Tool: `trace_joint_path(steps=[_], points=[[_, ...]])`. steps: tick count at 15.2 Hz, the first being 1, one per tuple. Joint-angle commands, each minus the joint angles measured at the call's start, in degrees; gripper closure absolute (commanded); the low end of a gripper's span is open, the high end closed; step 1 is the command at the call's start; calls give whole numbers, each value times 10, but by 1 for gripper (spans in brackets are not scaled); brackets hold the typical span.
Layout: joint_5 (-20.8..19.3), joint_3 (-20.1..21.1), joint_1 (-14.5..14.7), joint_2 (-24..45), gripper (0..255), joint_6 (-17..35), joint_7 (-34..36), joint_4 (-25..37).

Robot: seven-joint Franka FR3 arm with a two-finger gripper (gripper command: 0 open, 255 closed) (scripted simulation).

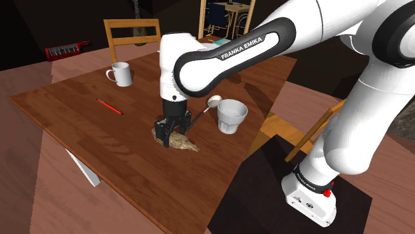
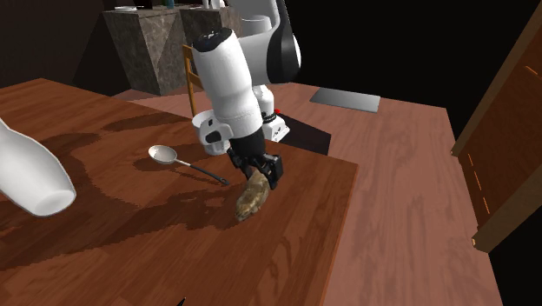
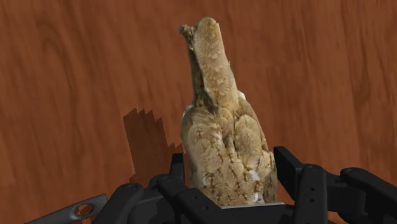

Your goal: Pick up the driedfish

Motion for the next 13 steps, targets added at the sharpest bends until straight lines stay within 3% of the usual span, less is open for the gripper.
trace_joint_path(steps=[1, 13], points=[[2, 0, -1, -7, 255, -16, 1, 9], [9, -1, -5, -37, 255, -90, 6, 56]])
